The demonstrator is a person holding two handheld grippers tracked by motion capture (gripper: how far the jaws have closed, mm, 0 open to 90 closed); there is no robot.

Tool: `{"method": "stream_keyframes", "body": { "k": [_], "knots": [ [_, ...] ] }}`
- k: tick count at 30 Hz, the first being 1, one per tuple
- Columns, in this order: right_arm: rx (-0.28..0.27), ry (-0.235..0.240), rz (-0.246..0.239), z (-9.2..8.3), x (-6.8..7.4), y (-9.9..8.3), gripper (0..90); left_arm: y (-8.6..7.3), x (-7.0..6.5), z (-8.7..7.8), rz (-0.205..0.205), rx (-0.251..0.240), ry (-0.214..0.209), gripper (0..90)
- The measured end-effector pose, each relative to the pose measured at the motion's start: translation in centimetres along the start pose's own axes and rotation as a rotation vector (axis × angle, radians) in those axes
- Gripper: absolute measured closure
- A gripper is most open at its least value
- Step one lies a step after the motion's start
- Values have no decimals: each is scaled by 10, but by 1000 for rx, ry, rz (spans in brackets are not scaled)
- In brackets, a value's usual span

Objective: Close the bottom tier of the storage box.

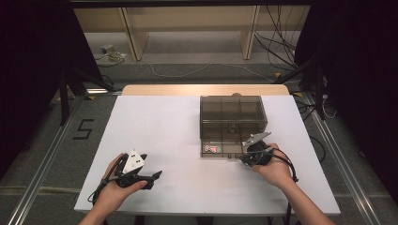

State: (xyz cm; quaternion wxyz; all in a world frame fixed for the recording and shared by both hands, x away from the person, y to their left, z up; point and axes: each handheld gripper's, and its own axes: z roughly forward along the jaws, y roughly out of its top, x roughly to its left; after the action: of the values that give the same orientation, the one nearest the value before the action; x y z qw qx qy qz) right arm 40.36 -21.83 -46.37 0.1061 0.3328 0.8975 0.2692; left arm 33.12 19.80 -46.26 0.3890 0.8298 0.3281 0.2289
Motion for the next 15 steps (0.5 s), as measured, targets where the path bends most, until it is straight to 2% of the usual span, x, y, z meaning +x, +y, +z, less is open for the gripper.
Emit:
{"method": "stream_keyframes", "body": {
  "k": [15],
  "knots": [
    [6, -8, 10, 10, -4, 1, 900, 0, -1, 2, -3, 5, -5, 203]
  ]
}}
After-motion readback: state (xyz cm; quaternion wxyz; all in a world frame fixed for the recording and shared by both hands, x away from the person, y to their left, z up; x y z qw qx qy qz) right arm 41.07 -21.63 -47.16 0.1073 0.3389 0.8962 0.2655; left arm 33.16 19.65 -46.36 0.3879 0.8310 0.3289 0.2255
